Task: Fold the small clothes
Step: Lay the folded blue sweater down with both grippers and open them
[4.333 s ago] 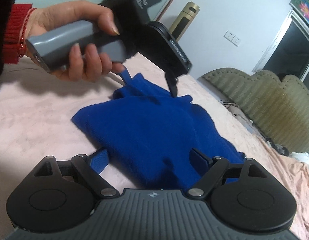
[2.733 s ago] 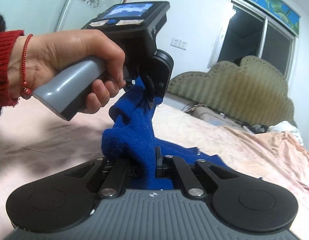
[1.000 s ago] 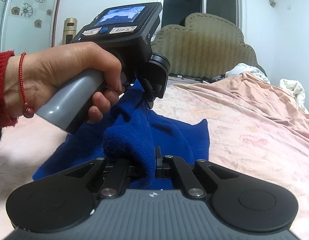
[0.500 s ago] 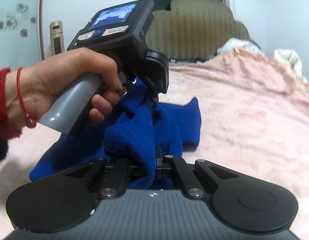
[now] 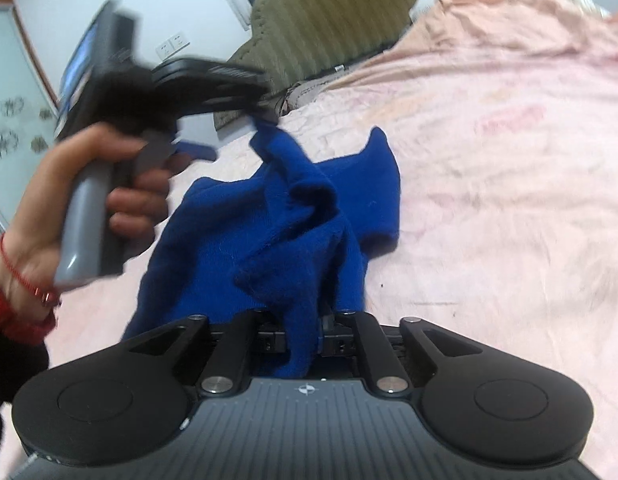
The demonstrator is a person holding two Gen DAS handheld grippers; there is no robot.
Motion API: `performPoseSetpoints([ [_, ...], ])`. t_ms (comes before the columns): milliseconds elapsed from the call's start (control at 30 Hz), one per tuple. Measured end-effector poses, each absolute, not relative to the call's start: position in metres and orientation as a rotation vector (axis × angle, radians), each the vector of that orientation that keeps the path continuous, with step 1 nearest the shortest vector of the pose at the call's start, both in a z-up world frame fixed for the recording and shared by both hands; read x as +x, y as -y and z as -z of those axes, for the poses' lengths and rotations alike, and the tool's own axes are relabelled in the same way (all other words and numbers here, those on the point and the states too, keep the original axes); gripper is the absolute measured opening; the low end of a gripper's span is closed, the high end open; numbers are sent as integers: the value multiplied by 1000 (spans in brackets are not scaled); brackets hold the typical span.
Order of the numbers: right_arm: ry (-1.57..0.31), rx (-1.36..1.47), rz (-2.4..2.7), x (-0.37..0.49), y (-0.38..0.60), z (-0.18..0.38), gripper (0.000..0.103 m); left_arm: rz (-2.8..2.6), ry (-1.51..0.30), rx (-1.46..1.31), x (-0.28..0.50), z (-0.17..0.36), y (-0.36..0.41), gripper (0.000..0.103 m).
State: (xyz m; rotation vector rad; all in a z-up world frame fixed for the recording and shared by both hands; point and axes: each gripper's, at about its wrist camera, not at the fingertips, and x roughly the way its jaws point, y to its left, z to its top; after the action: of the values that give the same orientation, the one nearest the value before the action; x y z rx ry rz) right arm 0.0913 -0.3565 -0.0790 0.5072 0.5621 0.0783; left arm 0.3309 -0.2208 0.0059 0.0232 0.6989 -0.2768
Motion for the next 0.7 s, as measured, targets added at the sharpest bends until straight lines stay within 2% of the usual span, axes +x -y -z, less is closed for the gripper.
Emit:
performPoseSetpoints([
  [133,-567,622,-114,92,371,83,31,249,-678,33,329,-11,204,83],
  [333,-581,648,-91,94,372,84,32,274,-632,-96,328,-34,182,83],
  [600,-595,615,-64,89,384,76,35,278,-686,133,279,-5,173,83],
  [667,-574,589,-11,88,390,68,47,270,-689,157,263,5,164,83],
  [700,-557,571,21,88,394,64,49,271,-696,161,256,9,160,83],
])
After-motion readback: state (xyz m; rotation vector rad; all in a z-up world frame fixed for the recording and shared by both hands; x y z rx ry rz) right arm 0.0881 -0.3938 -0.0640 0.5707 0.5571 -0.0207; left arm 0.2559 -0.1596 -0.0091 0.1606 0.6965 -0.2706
